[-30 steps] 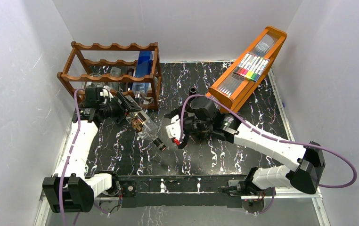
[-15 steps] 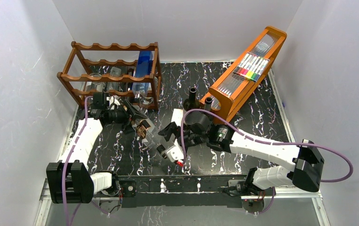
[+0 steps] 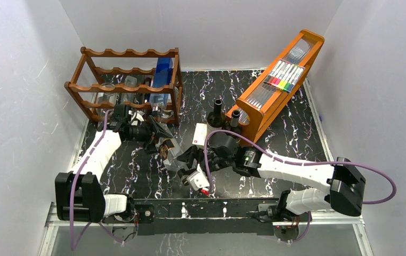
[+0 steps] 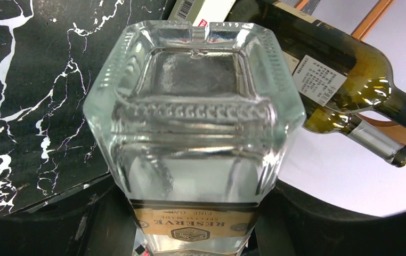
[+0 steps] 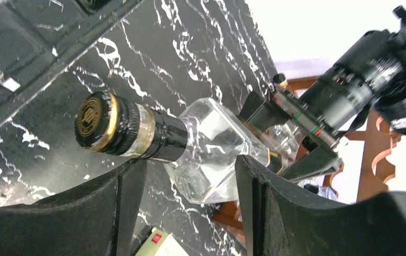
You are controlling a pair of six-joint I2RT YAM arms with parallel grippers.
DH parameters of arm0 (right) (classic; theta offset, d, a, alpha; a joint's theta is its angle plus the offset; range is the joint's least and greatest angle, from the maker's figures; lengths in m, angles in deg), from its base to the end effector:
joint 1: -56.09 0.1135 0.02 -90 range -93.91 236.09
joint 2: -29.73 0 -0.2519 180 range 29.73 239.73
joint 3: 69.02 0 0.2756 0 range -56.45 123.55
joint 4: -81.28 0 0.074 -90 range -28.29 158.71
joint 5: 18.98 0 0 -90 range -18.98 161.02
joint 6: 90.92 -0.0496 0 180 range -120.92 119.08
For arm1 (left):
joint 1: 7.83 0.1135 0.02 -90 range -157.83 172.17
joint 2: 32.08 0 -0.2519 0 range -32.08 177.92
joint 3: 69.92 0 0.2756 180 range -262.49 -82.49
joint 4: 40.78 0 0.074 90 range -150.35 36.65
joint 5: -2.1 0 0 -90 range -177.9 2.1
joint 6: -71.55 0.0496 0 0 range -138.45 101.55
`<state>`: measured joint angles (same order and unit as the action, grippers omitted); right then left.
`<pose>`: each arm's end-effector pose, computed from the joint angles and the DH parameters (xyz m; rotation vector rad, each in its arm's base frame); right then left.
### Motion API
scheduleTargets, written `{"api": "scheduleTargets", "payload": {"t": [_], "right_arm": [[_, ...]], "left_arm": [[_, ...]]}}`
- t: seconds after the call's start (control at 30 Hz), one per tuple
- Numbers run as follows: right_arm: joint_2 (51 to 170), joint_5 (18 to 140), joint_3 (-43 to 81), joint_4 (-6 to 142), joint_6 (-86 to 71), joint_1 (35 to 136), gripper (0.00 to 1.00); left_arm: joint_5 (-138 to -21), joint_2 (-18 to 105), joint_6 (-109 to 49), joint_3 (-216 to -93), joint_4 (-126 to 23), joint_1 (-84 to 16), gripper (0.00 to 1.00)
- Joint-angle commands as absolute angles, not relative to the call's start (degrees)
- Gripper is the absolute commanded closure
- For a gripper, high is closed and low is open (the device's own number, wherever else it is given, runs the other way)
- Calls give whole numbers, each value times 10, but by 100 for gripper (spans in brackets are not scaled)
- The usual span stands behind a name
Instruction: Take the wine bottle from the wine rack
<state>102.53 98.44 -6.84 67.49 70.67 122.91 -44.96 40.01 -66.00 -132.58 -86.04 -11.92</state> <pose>0.1065 0.3067 0.2546 -1.9281 0.4050 0.4222 0.2751 -0.0535 0.2180 -0.6649 2.5534 -1.2898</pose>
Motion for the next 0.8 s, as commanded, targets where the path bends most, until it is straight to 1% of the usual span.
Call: {"api": "scheduleTargets", "payload": {"t": [0.0,0.07,0.1,0.13,0.17,0.27,0.37,0.43,0.5,0.6,0.7,0.77], "right_arm": [[1030,1055,-78,790,694,1243,29],[1035,1060,-79,800,693,1246,26],[1039,1062,-79,800,697,1248,20],[1042,1060,-79,799,703,1251,11],[1046,1059,-77,793,710,1254,8],[1059,1066,-65,784,718,1262,8],[1072,1071,-54,785,721,1271,11],[1080,1080,-50,798,715,1276,17],[1084,1087,-53,818,705,1278,27],[1085,1081,-62,860,685,1278,37],[1087,1073,-53,859,673,1278,51],[1089,1071,-49,860,663,1278,65]], "left_arm": [[-366,399,-687,-1331,-849,-130,100],[-361,403,-687,-1326,-849,-134,100],[-360,407,-688,-1325,-848,-136,100],[-358,410,-688,-1323,-848,-140,100],[-359,411,-687,-1323,-848,-145,100],[-359,419,-686,-1321,-848,-156,100],[-359,427,-687,-1316,-848,-165,100],[-360,430,-688,-1313,-848,-167,100],[-360,432,-688,-1313,-848,-168,100],[-365,433,-686,-1313,-848,-170,100],[-368,432,-684,-1308,-848,-170,100],[-365,435,-683,-1305,-848,-171,100]]}}
